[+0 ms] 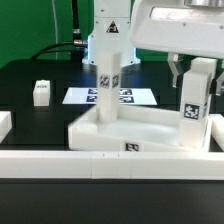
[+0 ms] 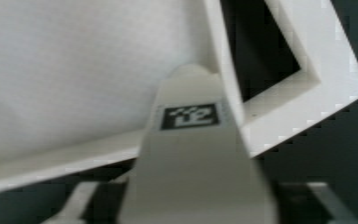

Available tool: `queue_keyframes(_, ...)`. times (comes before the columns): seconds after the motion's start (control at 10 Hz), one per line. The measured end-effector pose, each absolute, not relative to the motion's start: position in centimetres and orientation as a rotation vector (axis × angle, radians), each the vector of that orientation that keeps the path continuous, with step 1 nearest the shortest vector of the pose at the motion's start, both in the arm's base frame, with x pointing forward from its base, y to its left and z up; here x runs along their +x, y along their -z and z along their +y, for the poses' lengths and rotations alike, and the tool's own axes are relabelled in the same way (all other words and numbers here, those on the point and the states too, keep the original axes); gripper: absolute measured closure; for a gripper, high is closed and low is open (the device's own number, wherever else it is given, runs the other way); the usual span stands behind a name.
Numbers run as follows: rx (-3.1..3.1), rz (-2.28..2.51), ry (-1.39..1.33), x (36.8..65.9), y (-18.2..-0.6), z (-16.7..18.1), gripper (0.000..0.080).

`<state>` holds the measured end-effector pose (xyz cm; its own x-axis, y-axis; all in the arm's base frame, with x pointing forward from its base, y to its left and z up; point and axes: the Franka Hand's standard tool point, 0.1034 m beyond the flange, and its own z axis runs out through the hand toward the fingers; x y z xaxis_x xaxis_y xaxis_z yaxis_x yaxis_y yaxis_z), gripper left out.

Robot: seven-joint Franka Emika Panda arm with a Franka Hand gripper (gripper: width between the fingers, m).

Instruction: Assemble desk

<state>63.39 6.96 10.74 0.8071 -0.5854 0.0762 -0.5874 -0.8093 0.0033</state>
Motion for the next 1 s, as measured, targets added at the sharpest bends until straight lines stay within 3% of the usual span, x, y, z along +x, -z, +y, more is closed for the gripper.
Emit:
queue_keyframes(0.1,2.961,-0.961,-0.111,63.4,-10.7,7.0,0.0266)
queue_keyframes(0.2,2.964,-0.958,-0.113,63.4,-10.9,7.0,0.0187)
queue_keyframes(0.3,2.979,-0.941,-0.120,63.2,-11.8,7.3,0.0157)
queue_keyframes(0.6,3.057,-0.812,-0.133,61.4,-15.9,4.8,0.0152)
queue_keyframes(0.8,3.064,-0.782,-0.139,61.1,-16.4,2.0,0.0151)
queue_keyframes(1.0,3.064,-0.779,-0.136,61.1,-16.3,2.3,0.0151)
